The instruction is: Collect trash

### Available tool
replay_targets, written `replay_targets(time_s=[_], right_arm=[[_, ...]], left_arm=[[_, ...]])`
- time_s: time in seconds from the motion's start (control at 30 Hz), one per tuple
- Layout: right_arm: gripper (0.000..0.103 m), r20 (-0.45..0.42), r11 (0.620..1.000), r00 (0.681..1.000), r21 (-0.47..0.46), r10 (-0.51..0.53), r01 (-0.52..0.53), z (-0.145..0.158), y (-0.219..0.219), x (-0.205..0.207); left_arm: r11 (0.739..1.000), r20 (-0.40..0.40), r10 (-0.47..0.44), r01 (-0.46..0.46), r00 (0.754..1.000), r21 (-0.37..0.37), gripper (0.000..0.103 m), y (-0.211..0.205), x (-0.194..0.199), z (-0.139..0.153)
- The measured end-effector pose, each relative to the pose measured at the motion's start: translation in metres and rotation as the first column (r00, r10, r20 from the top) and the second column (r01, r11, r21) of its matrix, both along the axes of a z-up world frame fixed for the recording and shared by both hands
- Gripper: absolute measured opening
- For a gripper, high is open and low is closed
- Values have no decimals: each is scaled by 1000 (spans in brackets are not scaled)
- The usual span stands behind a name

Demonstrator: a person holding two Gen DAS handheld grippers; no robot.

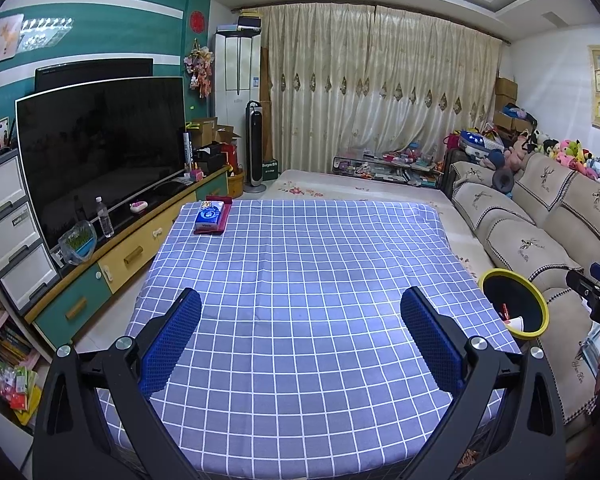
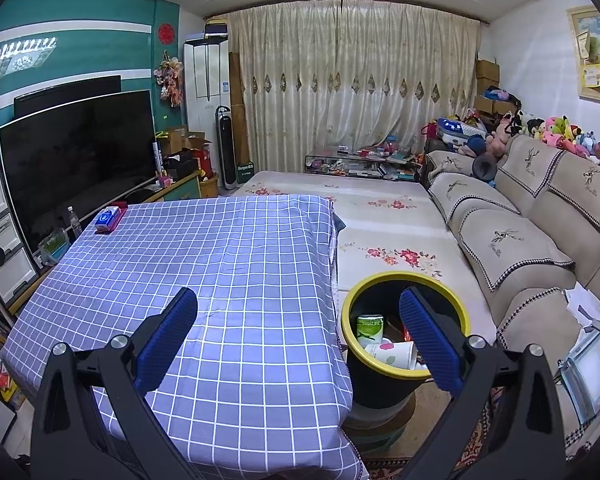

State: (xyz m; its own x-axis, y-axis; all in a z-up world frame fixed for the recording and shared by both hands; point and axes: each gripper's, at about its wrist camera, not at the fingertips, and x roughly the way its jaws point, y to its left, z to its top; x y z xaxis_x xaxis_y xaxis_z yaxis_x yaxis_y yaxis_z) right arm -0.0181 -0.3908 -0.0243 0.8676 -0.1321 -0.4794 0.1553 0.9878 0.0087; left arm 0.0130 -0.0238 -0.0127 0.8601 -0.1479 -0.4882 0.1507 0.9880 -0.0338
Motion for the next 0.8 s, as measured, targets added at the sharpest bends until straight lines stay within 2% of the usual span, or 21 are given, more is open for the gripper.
replay_targets(time_s=[0.27, 0.37, 0.53, 0.67, 0.8], right_arm=[[96, -9, 1000, 1000, 1, 3, -3, -5, -2, 3], [96, -17, 1000, 1000, 1, 5, -4, -8, -2, 5], [96, -24, 1000, 1000, 3, 6, -6, -11, -2, 9], [96, -28, 1000, 999, 1, 26, -26, -10, -1, 17], [96, -48, 996, 995, -17, 90, -91, -10, 10, 49]], left_arm=[[1000, -13, -12, 12, 1000, -8, 98, -4, 6, 1], [999, 3, -45, 45, 999, -28, 98, -5, 7, 0], [998, 4, -59, 59, 998, 2, 98, -12, 14, -3], [999, -72, -35, 34, 997, -8, 98, -9, 40, -9], [1000, -98, 30, -31, 995, -1, 98, 6, 83, -22]])
